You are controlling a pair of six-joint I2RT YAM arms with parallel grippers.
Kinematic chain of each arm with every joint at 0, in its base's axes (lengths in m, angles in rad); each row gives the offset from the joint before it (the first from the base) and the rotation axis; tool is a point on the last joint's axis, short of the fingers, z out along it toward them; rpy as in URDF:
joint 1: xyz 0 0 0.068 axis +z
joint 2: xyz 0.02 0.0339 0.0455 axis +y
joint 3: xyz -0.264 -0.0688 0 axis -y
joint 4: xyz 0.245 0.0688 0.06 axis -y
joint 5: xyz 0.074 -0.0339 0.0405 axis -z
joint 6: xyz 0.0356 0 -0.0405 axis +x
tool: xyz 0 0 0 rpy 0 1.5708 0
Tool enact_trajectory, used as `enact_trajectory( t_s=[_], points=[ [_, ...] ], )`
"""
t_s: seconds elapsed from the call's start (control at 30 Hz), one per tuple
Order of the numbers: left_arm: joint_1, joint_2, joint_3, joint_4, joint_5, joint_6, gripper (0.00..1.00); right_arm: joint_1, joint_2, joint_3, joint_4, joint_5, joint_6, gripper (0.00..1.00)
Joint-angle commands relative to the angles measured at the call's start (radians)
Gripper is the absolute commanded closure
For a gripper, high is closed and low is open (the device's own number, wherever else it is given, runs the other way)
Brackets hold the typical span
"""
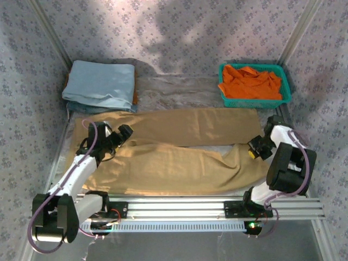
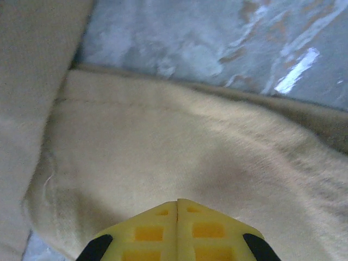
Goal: Fold and stack the trousers
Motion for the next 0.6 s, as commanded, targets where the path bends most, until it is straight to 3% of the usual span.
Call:
enact_trajectory(
  t_s=[0.0, 0.33, 0.47, 0.57],
  points=[
    [-0.006, 0.031, 0.025, 0.070, 0.024, -0.028, 0.00, -0.089, 0.032, 0.009, -0.039, -0.034, -0.033, 1.00],
    [-0.007, 0.105, 0.020, 0.124, 0.048, -0.033, 0.00, -0.302, 0.059, -0.097, -0.048, 0.015, -0.155, 1.00],
    [-0.006, 0.113, 0.016, 0.138, 0.058, -0.042, 0.00, -0.332, -0.011, -0.103, -0.050, 0.046, -0.122, 1.00],
    [-0.006, 0.108, 0.014, 0.136, 0.057, -0.039, 0.00, -0.333, -0.116, -0.090, -0.091, 0.138, -0.076, 1.00]
  ],
)
